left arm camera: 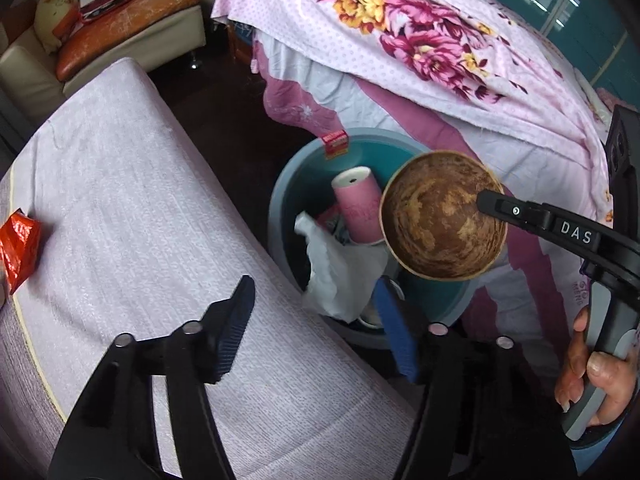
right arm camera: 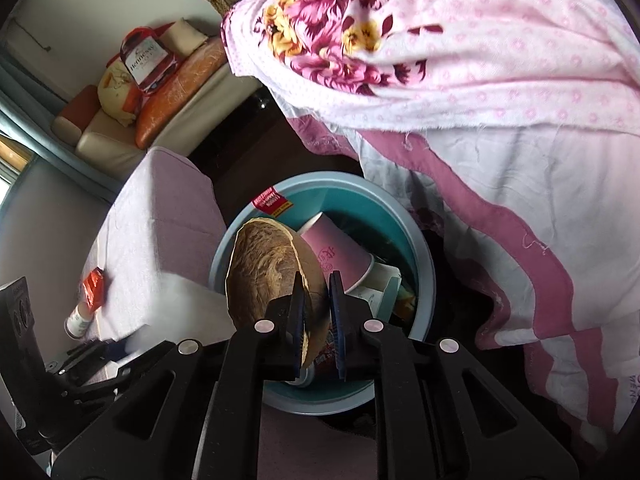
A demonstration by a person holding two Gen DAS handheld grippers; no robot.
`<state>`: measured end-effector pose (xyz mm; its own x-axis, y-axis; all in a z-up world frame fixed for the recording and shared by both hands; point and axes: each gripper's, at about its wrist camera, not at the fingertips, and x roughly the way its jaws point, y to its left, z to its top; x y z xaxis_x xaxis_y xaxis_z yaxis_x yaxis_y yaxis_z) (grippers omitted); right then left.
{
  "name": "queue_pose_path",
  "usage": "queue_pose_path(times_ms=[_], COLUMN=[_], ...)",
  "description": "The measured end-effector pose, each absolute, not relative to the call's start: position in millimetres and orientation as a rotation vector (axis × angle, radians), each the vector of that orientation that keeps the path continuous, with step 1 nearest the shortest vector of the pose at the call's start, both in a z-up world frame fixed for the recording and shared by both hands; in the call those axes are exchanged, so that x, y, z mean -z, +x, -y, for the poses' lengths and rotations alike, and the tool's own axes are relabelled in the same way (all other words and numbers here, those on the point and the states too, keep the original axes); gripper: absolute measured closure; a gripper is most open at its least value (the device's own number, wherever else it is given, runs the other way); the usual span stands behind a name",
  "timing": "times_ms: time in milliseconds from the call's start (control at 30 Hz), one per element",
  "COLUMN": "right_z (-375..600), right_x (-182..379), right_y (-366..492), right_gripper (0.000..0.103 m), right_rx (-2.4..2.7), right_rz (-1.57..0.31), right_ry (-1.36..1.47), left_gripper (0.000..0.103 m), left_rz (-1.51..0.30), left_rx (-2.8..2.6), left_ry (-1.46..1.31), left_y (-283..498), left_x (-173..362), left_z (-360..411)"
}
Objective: Collect trash
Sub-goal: 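Open the left tool dropping the tissue while the right tool drops the bowl into the bin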
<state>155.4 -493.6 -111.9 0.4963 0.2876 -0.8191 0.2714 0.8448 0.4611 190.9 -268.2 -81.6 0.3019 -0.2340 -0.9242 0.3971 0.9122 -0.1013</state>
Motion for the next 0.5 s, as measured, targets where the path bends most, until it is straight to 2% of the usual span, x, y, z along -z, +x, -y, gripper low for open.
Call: queue_pose_path(times_ms=[133,167,200,367,467,500], right_z=[488,486,485,475,467,463], right_x=[114,114,114,114,115,115], right_y=[157,158,158,164,169,171], right_gripper=[0.089,0.089,0.089,0.087,0.081,0.076], right_rx=[-0.011,-0.011,-0.011,-0.014,-0.029,-0.036], right_rz=[-1.08,-1.081,-1.082,-1.095,-1.11,-1.115], right_ry=[0.585,0.584,0.579,0.565,0.559,0.553], left_gripper=[0.034,0.025,0.023,0.023,0.021,0.016], left_rz=[-1.19,-1.187,-1.182,-1.184,-1.192,-1.194], left_rx=[0.41,0.405,0.4,0.389,0.378,0.374], left_ry=[0.149,0.145,0.141,0.116,0.101,0.094], left_y=[193,193,192,191,190,190], left_x=[78,77,76,74,75,76], left_z=[260,258,255,242,233,230])
